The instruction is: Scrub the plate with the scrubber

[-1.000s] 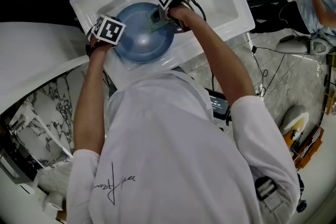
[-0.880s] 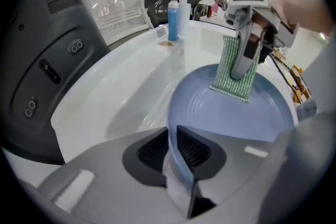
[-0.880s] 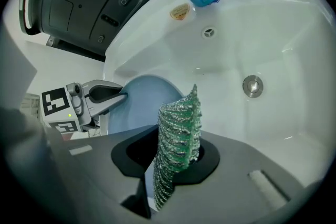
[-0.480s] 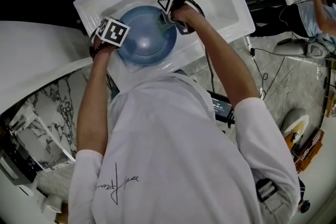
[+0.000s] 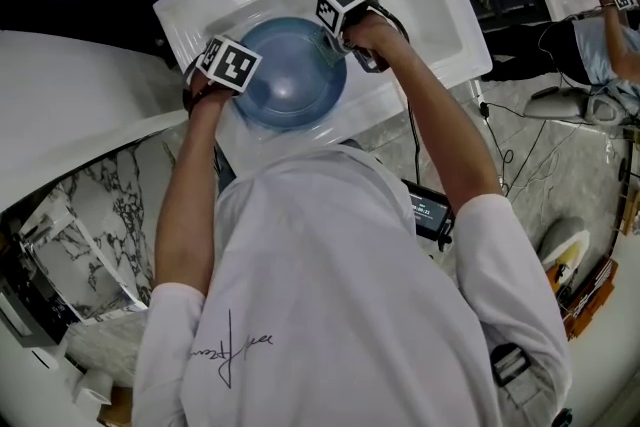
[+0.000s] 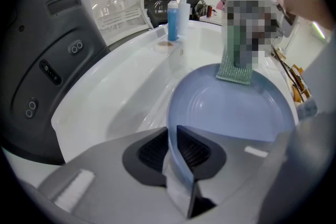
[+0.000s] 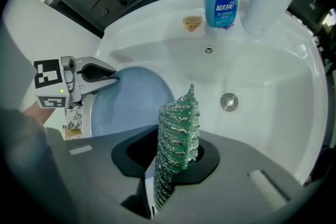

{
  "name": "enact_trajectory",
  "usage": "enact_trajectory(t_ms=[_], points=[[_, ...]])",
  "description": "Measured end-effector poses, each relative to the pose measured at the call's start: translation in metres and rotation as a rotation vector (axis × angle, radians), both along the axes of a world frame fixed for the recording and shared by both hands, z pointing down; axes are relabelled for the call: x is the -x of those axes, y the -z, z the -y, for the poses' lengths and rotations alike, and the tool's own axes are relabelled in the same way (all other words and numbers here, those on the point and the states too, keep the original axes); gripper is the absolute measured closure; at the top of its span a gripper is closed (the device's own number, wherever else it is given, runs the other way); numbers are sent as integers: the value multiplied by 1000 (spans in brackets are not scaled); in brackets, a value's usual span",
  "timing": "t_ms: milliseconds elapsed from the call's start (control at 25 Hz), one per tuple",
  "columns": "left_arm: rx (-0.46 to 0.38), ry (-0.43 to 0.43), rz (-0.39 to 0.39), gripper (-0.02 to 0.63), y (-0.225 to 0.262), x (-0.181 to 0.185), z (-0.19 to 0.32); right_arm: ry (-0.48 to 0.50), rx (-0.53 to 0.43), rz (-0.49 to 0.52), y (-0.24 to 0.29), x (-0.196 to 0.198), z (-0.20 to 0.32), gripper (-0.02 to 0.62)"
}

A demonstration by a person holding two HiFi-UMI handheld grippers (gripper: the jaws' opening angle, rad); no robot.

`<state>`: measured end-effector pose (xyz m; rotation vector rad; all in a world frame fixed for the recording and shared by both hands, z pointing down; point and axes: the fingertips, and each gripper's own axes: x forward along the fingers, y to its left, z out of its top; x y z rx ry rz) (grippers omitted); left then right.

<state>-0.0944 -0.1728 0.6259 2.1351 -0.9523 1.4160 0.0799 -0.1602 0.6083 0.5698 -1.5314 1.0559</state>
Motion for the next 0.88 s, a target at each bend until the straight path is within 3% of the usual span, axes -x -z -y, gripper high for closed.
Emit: enact_trajectory(t_ms=[400, 880], points=[[12, -1, -6, 497, -1, -1, -1, -140, 49, 332, 34, 52, -21, 528], [5, 3, -1, 497, 1, 0, 1, -198, 187, 505, 24, 128, -66, 528]])
